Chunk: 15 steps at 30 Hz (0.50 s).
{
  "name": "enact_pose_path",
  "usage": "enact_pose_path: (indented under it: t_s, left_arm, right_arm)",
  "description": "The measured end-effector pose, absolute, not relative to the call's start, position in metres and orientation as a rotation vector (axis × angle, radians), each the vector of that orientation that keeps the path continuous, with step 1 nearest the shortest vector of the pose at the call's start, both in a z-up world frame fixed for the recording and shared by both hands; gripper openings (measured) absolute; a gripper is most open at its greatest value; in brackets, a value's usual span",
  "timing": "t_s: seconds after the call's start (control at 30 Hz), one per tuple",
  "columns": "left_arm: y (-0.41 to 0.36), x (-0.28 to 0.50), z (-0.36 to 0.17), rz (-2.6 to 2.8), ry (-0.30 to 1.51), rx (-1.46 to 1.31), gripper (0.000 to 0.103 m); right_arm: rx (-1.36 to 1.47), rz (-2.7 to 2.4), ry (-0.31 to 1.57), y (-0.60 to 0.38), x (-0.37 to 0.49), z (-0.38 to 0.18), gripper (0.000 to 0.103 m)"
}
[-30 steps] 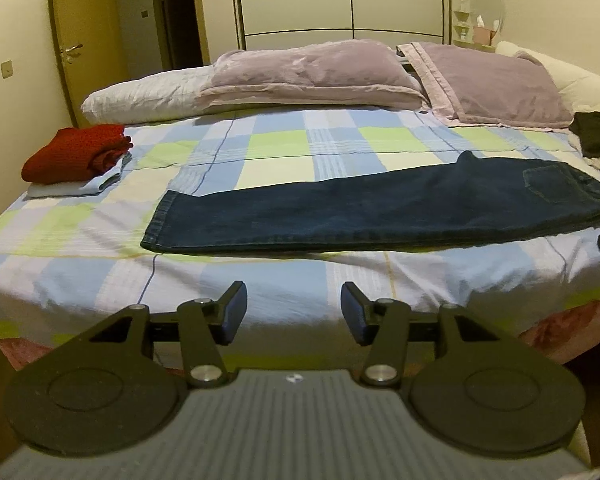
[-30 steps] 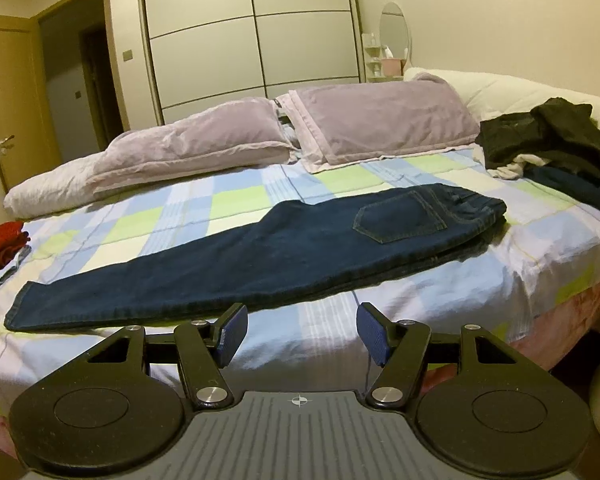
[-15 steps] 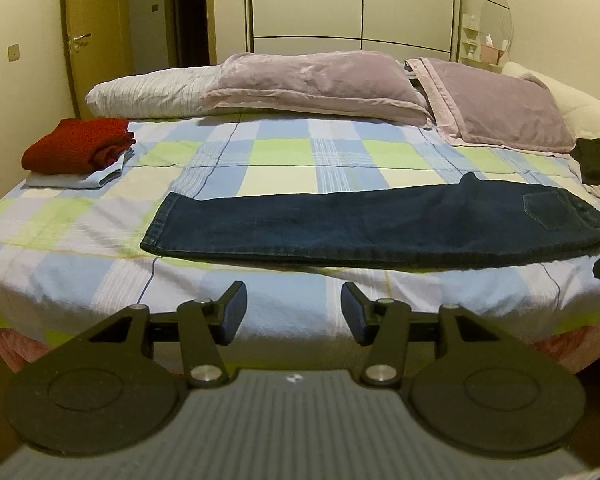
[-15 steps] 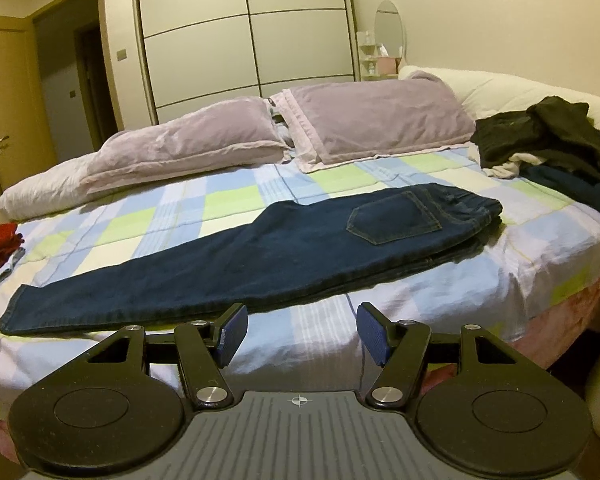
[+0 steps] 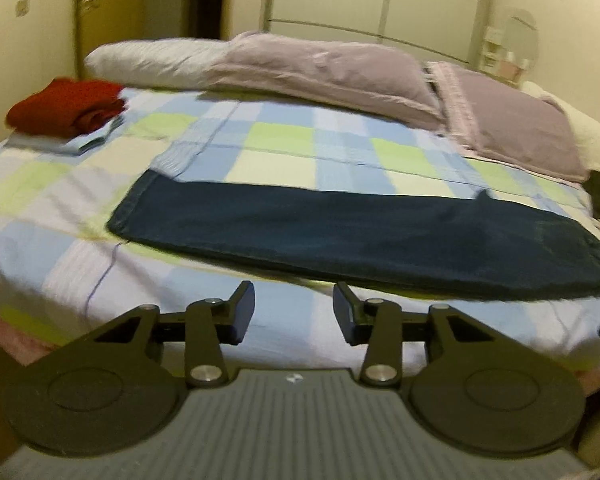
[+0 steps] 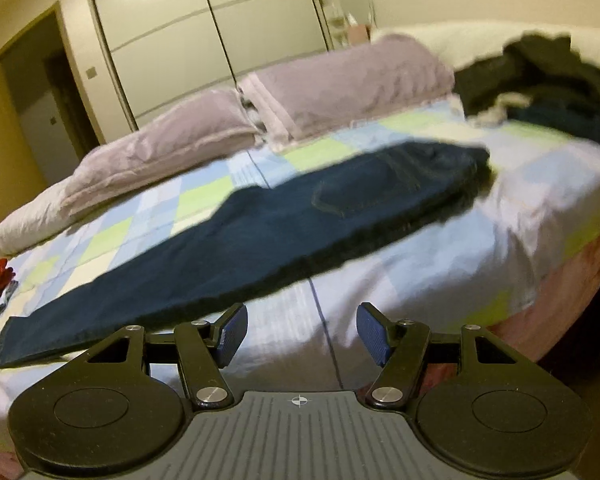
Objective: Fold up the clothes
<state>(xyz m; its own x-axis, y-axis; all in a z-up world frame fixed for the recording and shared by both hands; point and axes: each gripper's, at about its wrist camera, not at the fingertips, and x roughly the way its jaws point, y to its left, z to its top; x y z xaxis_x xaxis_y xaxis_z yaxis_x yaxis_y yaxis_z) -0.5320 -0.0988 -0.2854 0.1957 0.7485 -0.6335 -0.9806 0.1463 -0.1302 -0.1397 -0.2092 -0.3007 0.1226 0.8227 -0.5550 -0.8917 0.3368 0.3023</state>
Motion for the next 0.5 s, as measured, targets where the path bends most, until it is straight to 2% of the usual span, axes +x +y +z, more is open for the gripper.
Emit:
enact_pose_path:
  t_s: [0.2,0.33,0.43,0.5]
  left_arm:
    - [-0.053,-0.586,-0.304,1.386,0.382,-0.805,0.030]
    - [-0.018,-0.620,-0.316,1.446,0.277,-0.887,0.030]
    - [0.009,-0.624,-0.323,1.439,0.278,-0.864,0.030]
    - [0.027,-0.624,-0.328,1.426,0.290,-0.838,0.030]
  right_arm:
    - [-0.056,1.340,0.809,-0.183,-0.127,-0.311,0.064]
    - [-0.027,1.392,0.833,-0.160,-0.126,-0.311,0.063]
    - [-0.037,1.397,0.840,-0.142,-0.130,-0.316,0.062]
    - [-0.043,1.403,0.843,-0.129,-0.134,-0.321,0.032]
